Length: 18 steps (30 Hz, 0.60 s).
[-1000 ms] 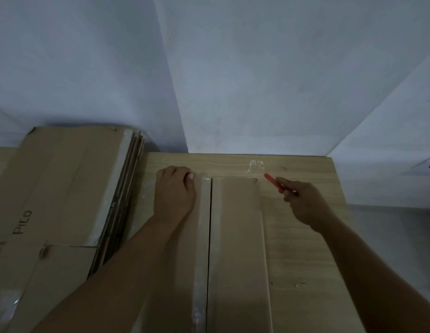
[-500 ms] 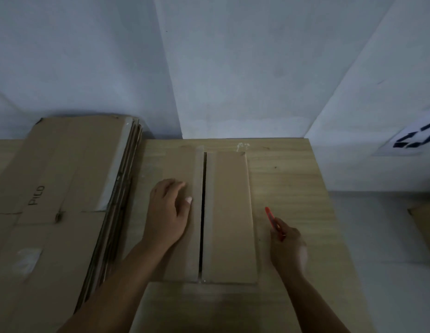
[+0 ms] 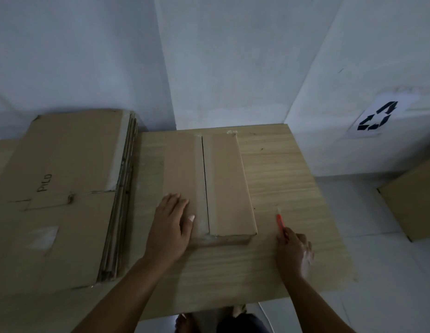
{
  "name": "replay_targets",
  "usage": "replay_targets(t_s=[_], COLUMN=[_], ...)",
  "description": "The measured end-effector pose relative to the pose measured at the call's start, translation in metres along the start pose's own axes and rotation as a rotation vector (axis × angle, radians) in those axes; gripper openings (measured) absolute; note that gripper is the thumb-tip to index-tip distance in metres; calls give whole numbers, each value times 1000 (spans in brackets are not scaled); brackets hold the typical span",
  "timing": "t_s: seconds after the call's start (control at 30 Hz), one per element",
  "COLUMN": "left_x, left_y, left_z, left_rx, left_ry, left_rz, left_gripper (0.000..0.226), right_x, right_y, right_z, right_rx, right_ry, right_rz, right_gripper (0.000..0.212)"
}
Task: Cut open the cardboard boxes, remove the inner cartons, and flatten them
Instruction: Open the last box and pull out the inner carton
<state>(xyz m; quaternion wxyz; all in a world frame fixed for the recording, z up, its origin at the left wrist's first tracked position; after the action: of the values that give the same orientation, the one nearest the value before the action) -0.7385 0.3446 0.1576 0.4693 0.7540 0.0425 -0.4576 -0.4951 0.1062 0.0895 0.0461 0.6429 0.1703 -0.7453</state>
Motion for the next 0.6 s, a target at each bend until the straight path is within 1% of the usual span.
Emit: replay_targets(t_s=[0.1,0.13,0.2,0.23,0.3,0.37,0.43,0.5,0.53,0.6], left_x=[4,5,9,11,14,17,18,19,20,20], left_y=[0,0,2,3,3,3,2,0,-1,-1], left_z=[-1,-3,-8,-10,-16,-21,-24,-26,-26,-25], left_rx=[11,4,-10,-18,-33,-36,-18,-8,-8,0], left_ry=[13,18,22,23,25,29,31,32,33,35], left_rz=[-37,-40,-42,-38,-15,-2,-5,-8,-10,-20], left_gripper=[57,57,58,59,58,57,55,54,54,54], right_x=[-4,-10,-28,-38,-57,-67,-67,-60,-59,-63], right_y=[-7,-14,-35,-49,-83,-118,-147,-163,-166,-165], right_z=[-1,0,6,10,24,38,48,50,50,49], right_rx=[-13,-14,-45,-97,-276,-478,-617,-676,-687,-700], right_ry=[0,32,148,215,299,310,271,203,195,222], right_rz=[-25,-63,-176,-221,-255,-193,-75,41,58,38], right_gripper=[35,36,34,33,37,46,58,72,74,68])
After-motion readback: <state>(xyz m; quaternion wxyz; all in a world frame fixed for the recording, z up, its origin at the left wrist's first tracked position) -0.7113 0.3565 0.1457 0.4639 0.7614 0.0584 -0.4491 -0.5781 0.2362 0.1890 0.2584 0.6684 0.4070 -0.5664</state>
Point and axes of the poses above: each hand's wrist, its own z-axis away from the middle knuckle, its own x-axis out of the palm, y = z × x, the point moved 5 cm from there along -z, towards the middle knuckle, and after that the axes turned 14 degrees about z, right-handed, at the moved point
